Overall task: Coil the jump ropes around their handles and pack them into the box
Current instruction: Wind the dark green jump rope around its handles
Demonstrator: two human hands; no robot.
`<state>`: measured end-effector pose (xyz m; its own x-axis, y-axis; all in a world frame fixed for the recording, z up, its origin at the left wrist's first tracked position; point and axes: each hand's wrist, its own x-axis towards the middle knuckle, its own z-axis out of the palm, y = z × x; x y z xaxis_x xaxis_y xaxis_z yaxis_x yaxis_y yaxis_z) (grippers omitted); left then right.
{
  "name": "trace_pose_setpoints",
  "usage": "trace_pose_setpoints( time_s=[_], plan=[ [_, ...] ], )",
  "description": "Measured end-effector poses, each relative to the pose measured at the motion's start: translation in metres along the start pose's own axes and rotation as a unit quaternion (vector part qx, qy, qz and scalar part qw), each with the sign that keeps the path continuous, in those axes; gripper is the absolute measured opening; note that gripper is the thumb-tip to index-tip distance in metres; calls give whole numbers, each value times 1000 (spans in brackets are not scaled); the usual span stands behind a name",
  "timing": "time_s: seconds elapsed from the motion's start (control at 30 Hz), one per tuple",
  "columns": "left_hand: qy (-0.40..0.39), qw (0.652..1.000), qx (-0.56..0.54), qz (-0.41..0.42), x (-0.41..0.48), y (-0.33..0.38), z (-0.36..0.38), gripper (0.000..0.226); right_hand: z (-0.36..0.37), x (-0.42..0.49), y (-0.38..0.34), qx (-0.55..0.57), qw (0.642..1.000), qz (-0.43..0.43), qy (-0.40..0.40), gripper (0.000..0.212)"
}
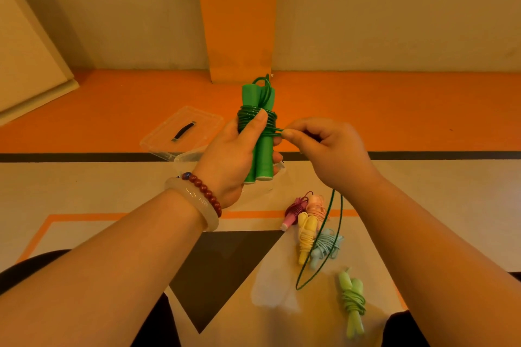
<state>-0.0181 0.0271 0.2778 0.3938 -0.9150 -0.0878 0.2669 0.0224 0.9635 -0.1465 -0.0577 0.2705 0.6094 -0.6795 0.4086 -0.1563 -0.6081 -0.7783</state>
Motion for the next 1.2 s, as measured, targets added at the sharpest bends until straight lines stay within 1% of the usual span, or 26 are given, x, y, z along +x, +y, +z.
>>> trace_pose_setpoints(
  time_s=[0.1,0.2,0.33,0.43,0.5,0.57,0.63,0.7,0.8,0.9,0.97,1.03,1.1,1.13,1.2],
  plan=[
    [-11,1000,-10,4,-3,0,2,20,-3,3,-1,55,997,55,5,17],
    [-4,1000,-5,10,-4,0,2,21,1,3,3,85,992,96,-10,13],
    [10,1000,3,8,-4,-3,1,19,3,2,7,76,989,118,-45,13],
    [9,1000,0,8,-2,-4,2,17,3,3,5,106,984,133,-57,15],
    [13,1000,-2,9,-1,-4,1,19,5,3,3,175,970,157,-58,16],
    [24,1000,-8,16,0,-5,0,21,8,3,1,270,942,191,-62,16],
    [37,999,-22,21,1,-6,-1,21,10,2,1,329,915,224,-69,12],
    [49,998,-31,24,1,-7,0,21,10,3,2,347,901,249,-77,10],
    [64,997,-14,41,2,-12,0,17,8,3,4,354,893,271,-70,14],
    [72,995,38,57,2,-14,-1,19,10,2,3,351,895,271,-49,12],
    [83,992,67,63,3,-12,-3,21,12,2,2,341,902,264,-31,12],
    [95,989,74,80,8,-14,-7,22,13,3,1,320,913,253,-14,12],
    [110,985,94,89,9,-16,-8,38,11,4,-2,292,924,245,-2,10],
    [118,983,106,93,9,-17,-8,38,11,3,-3,282,928,243,3,9],
    [123,975,144,112,6,-20,-5,24,13,1,-7,267,934,239,13,8]
  ],
)
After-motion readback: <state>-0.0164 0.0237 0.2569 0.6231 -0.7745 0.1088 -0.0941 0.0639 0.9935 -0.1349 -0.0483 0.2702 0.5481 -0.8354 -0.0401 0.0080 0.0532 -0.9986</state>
